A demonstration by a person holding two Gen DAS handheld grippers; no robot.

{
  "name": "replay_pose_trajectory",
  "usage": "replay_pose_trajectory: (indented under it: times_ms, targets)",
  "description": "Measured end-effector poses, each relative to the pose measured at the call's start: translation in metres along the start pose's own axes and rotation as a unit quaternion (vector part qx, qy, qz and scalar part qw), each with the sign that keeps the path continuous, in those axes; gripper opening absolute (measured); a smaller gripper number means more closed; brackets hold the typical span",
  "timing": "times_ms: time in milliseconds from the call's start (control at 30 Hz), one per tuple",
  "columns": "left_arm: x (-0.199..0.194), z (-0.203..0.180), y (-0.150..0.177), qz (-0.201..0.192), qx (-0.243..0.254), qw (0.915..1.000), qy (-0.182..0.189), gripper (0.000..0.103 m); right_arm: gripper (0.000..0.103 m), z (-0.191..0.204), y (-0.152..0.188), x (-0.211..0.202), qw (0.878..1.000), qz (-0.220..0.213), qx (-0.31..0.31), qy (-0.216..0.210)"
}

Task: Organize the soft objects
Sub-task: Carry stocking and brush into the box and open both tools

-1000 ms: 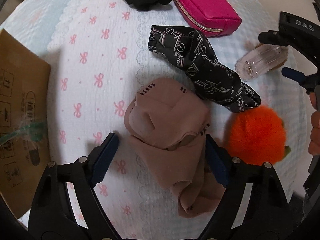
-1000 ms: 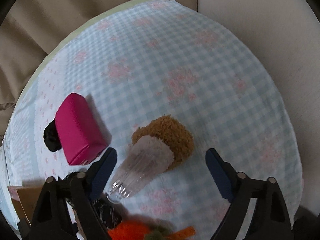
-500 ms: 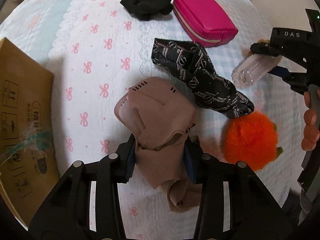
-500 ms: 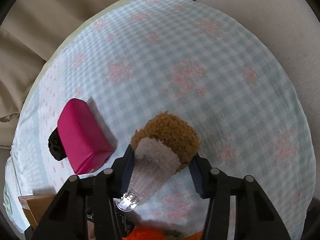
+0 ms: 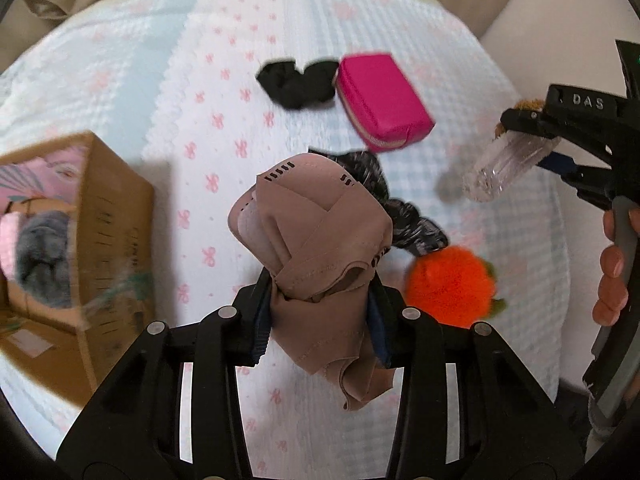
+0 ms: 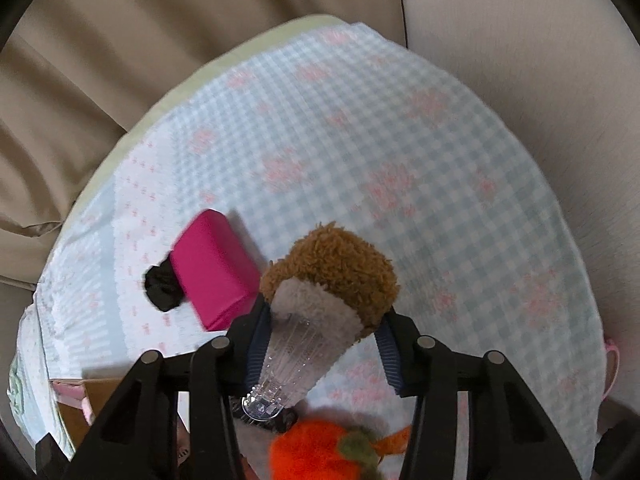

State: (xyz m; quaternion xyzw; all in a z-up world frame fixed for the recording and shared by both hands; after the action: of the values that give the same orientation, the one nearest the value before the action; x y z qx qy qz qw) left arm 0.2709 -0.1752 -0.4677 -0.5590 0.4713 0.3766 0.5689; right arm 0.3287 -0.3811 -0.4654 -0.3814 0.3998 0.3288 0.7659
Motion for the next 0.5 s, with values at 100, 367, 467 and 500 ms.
replay_pose_trajectory:
  times_ms: [100,367,467,500]
  targets:
    - [-0.026,-0.001,-0.003,-0.021,-0.004,0.9998,0.000,0.036,0.044,0.012,0.000,-0.025,1.000,-0.011,-0.008,-0.007]
    - [-0.115,0.010,-0.015,-0.086,-0.018,0.9961,0.002,0.036,0.044,0.051,0.010,-0.102,0.998,-0.040,-0.038,-0.027]
    - [-0.150,0.022,-0.018,-0.109,-0.019,0.9938,-0.003,0.036,0.044,0.071,0.016,-0.130,0.997,-0.048,-0.051,-0.037]
    - [-0.162,0.027,-0.018,-0.116,-0.022,0.9930,-0.005,0.036,0.044,0.079,0.019,-0.140,0.996,-0.051,-0.056,-0.043]
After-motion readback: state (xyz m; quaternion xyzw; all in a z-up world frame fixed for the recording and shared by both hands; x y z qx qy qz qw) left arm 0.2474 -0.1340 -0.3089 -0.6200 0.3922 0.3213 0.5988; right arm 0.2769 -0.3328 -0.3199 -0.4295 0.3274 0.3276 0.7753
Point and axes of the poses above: each gripper's, at about its wrist camera, not at the fingertips, and x roughly the way its jaws point, z to its left, y to its underside, the point moved 7 cm from there along x, roughly the way its jaws point, and after that the axes turned 7 degrees about -y, right-handed, at the moved point
